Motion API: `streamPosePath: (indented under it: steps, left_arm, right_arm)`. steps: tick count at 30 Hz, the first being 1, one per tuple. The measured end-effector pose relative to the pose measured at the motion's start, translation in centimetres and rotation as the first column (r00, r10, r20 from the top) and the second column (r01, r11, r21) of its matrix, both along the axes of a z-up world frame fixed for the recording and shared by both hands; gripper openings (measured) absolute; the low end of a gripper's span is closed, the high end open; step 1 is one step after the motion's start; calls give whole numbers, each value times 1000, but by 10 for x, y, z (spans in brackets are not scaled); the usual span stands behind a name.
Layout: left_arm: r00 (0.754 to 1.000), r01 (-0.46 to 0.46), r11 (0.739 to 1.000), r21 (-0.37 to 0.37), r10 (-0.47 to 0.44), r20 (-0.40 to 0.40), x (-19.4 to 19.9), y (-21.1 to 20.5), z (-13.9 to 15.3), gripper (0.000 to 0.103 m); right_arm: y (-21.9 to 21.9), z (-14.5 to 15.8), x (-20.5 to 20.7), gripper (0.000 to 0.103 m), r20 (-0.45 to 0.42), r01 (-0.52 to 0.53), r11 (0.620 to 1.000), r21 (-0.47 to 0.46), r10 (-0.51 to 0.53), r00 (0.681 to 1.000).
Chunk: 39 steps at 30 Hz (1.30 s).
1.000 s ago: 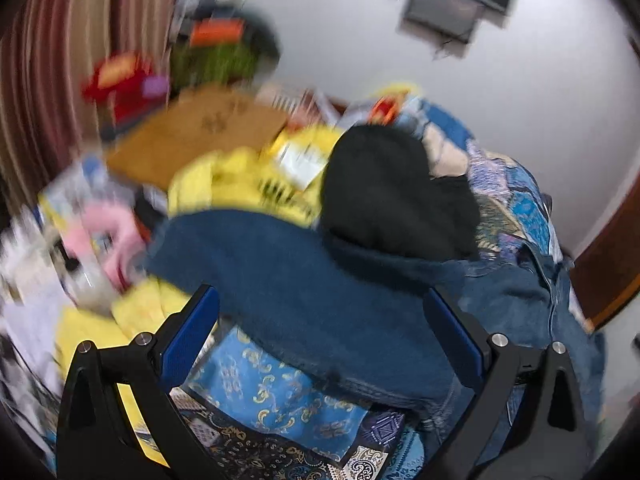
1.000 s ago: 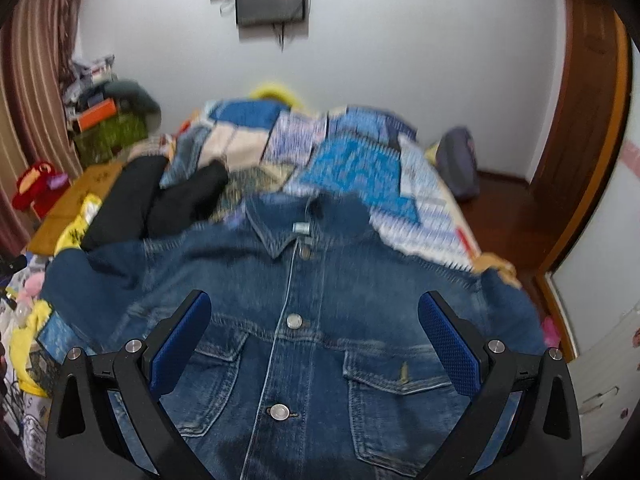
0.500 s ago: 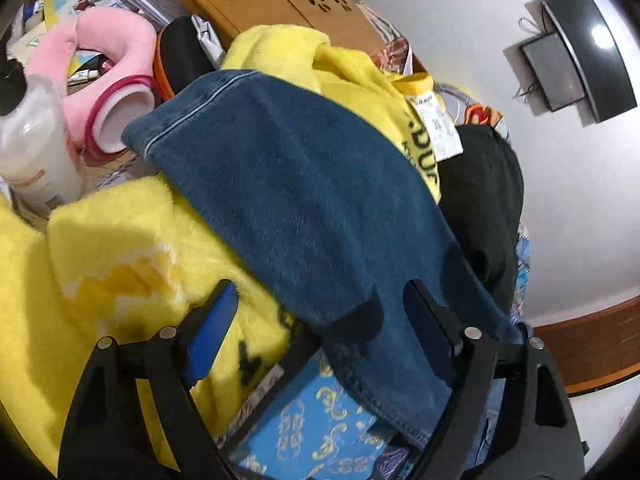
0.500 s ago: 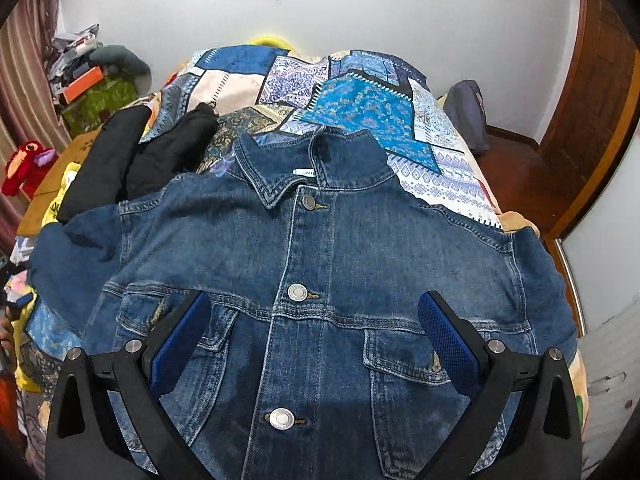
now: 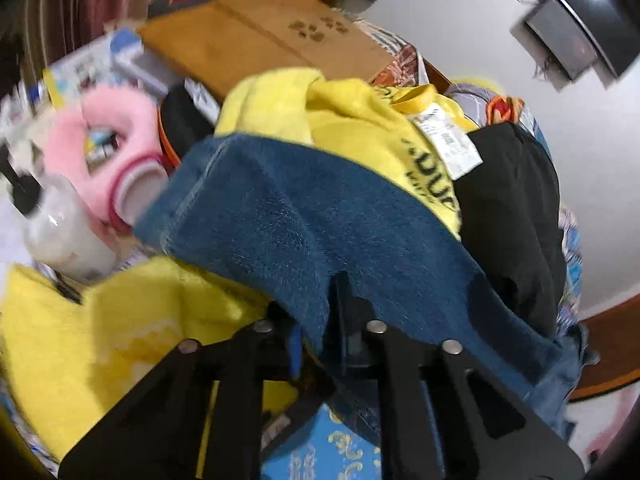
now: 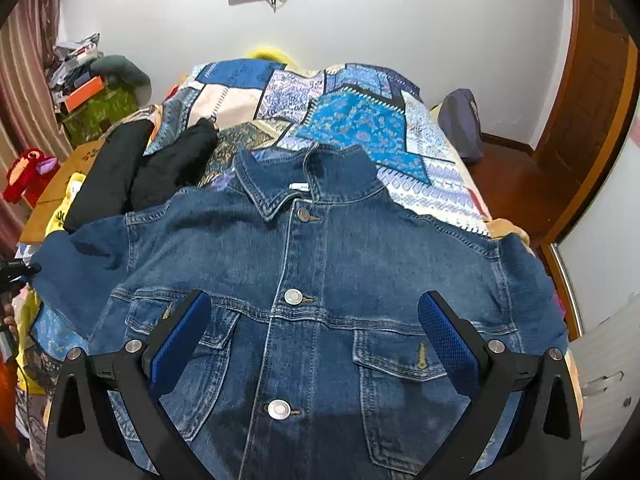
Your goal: Fold large clothes
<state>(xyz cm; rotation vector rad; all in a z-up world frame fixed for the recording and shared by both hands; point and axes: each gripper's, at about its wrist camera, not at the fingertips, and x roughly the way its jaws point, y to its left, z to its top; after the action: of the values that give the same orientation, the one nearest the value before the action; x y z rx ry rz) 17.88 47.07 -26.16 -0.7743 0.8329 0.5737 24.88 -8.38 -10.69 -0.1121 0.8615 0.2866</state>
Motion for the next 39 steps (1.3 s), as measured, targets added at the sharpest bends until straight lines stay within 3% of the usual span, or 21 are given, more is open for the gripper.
streamPosePath:
  steps: [4,10,15,20,23,27,32,39]
  left_arm:
    - [996,42,997,72,-47,69,-1,-18,47,7]
    - [964,146,975,166,-177,196,14,-71,132,7]
    - [899,260,937,233,-323,296,44,-142,196,6]
    - [833,378,875,302,-464,301,82,-227,231,6]
    - [791,459,830,318,-544,280,106,-283,233,6]
    - [729,578,763,289,-642,236,135,-351,214,6]
    - [655,709,660,249,-747,115,155,-427,168,6]
    - [538,834,524,170,-842,-46,150,-487,101,7]
  right_arm:
    - [-8,14,-5,103,38,4,1000,15,-4,999]
    - [-23,33,-10,103,93,-1,999,41,-3,996]
    - [-37,40,-15,103,127,-10,999,46,4,992]
    - [-52,44,-12,103,119,-58,995,86,48,992]
    - [-59,45,-9,103,120,-68,994,89,57,991]
    - [-70,42,-10,103,119,-61,995,82,51,992]
    - [-87,30,-10,103,85,-41,996,74,35,996]
    - [-103,13,-11,103,35,-16,999,49,14,999]
